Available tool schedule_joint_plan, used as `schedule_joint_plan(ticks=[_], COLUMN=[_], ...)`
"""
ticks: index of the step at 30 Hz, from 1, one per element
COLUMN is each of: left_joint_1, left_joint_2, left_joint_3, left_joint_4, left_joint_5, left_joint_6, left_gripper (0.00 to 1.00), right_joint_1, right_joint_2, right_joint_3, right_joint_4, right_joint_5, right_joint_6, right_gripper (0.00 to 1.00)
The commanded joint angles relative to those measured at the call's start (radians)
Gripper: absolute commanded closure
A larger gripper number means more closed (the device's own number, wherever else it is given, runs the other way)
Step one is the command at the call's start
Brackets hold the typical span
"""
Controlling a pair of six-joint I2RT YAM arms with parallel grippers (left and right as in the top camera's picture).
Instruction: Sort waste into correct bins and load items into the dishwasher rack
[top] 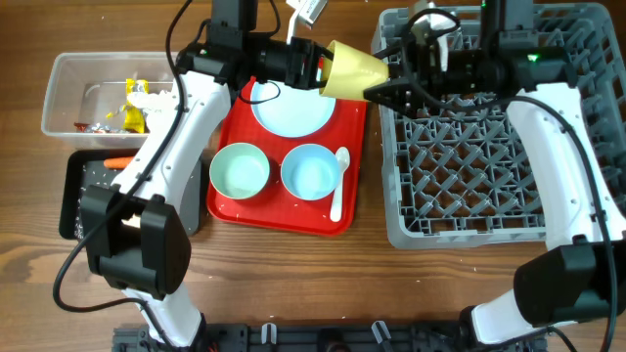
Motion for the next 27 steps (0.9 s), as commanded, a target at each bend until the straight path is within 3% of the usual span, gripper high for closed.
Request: schedule_joint_plan(ticks=[1,6,27], left_joint_1=[0.005,0.005,0.026], left_joint_2=[0.001,0.001,0.001], left_joint_3=[0.013,0.013,0.013], left_joint_4=[0.003,0.003,-0.010], left_joint_5=[-0.005,-0.005,-0.073], left_joint_6=[0.002,0.002,0.003], left_gripper=[0.78,0.85,0.81], right_joint_1=[-0.002,-0.002,-0.077], right_joint_2=[0.000,0.000,0.000], right_joint_3=[-0.003,-0.003,-0.003], right_joint_4=[0.000,0.000,0.006], right_joint_5=[-0.038,-0.038,-0.031], right_joint_6=[0.017,0.017,0.066], right_gripper=[0.44,0.44,0.49])
